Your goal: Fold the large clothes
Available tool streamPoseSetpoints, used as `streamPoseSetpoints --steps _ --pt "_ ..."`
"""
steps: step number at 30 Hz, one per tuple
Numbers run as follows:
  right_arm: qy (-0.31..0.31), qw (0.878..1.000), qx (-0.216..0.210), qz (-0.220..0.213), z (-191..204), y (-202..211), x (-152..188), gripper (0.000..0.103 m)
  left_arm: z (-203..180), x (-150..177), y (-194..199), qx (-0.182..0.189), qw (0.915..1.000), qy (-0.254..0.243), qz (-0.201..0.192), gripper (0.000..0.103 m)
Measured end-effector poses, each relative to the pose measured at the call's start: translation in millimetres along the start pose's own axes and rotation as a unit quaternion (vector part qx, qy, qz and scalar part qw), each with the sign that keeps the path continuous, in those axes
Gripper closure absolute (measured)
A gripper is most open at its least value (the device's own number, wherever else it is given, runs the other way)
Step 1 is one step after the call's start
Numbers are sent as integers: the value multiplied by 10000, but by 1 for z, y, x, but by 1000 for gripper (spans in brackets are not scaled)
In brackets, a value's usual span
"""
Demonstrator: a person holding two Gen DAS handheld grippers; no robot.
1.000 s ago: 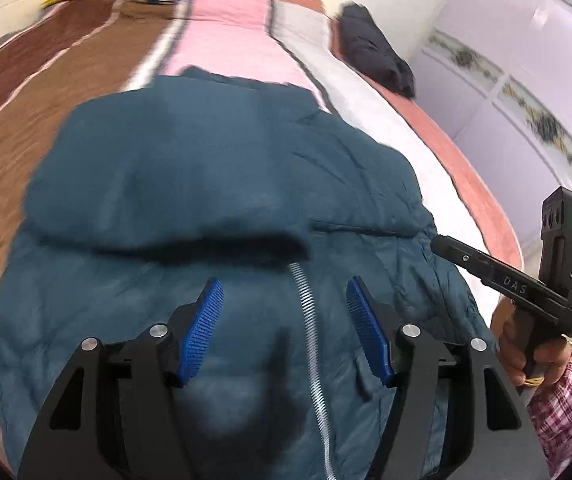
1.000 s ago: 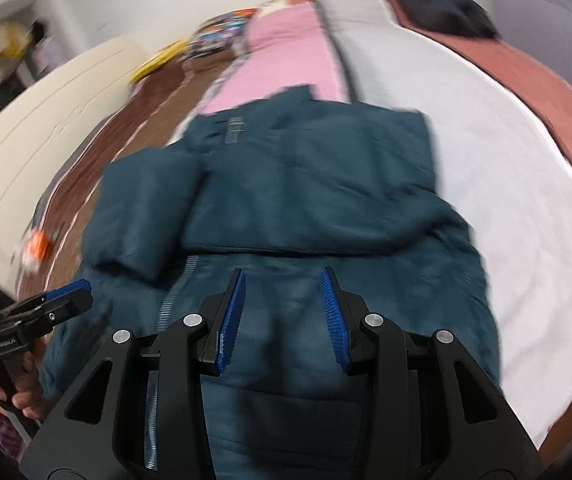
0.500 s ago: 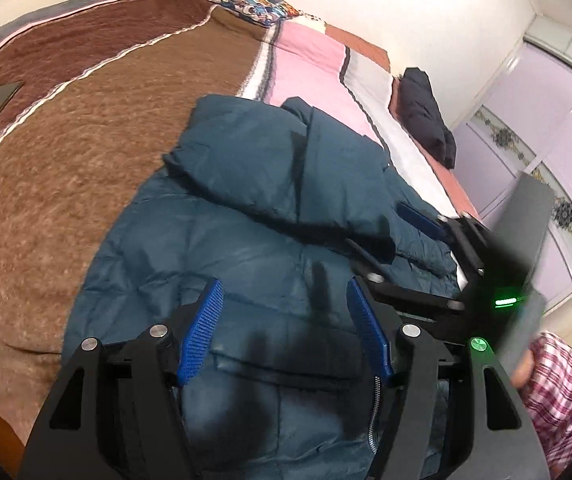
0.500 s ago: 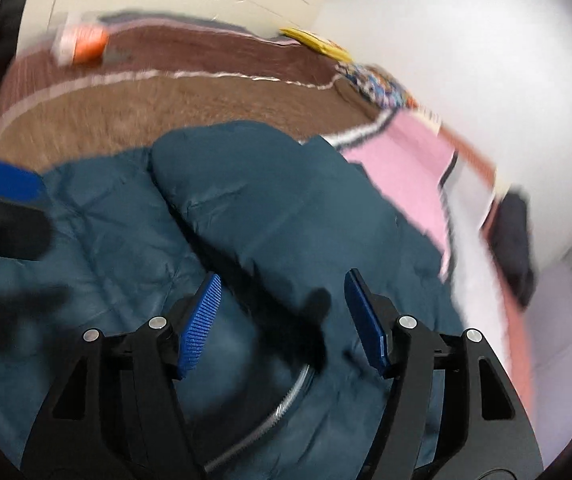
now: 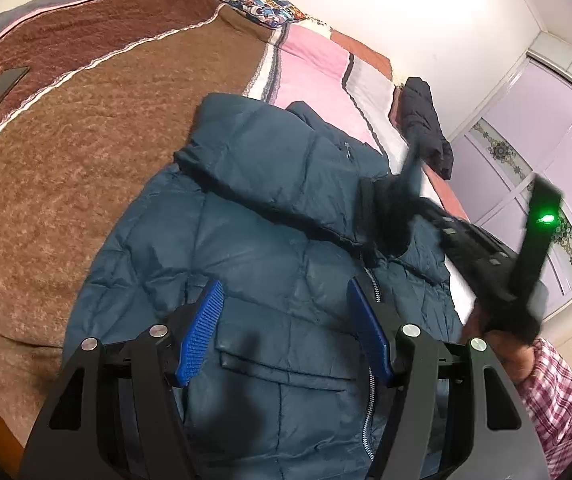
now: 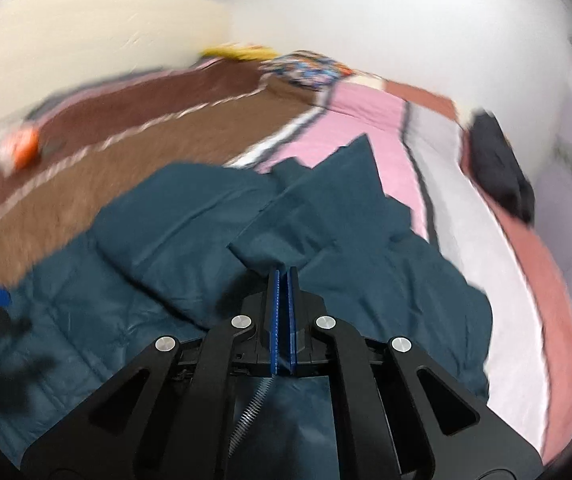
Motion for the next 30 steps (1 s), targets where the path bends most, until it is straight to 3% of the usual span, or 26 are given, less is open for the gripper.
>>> streamPoseSetpoints --steps 5,7,9,11,16,20,21,23,24,26,27,30 --pt "-1188 9909 -165 610 -63 2 26 98 -10 -2 -6 -21 9999 -101 60 40" --pt "-1490 9837 -315 955 -82 -3 43 88 -13 -3 -10 -74 9998 -145 100 40" --pt "-1851 9745 -418 1200 -100 -6 59 71 -16 -6 -12 -118 9997 -191 117 40" --pt "-2167 9657 -496 1340 -114 -7 70 65 -20 -10 -14 -168 9995 -255 104 40" --pt "-3154 9292 -891 1708 -151 -13 96 60 -25 -28 -19 -347 9986 -399 37 40" --pt "-3902 8912 -1253 1944 -170 -28 106 59 -25 -50 -32 -540 9974 -470 -44 40" --pt "-4077 8790 -1425 2019 -171 -33 107 59 -23 -58 -39 -628 9968 -500 -64 40" --pt "-4255 8663 -1587 2078 -172 -39 106 59 -20 -69 -48 -823 9951 -537 -92 40" --pt "-4325 8614 -1675 2071 -171 -42 104 66 -17 -75 -54 -898 9945 -536 -108 40" --pt "-4272 8643 -1688 2047 -171 -46 100 97 -10 -86 -67 -1095 9926 -512 -122 40" --pt "-4150 8712 -1558 2111 -171 -48 99 97 -5 -91 -75 -1217 9914 -479 -98 40" --pt "-4082 8764 -1432 2117 -173 -45 103 97 7 -96 -94 -1499 9877 -436 47 40"
Point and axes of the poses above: each gripper's, at about its wrist camera, not at the fingertips, and y roughly against the way its jaws point, z to its left, x to its underside, the point moved 5 cm from there along -y, roughly the way its jaws point, and after that the axes turned 11 degrees about x, right-handed, at the moved point
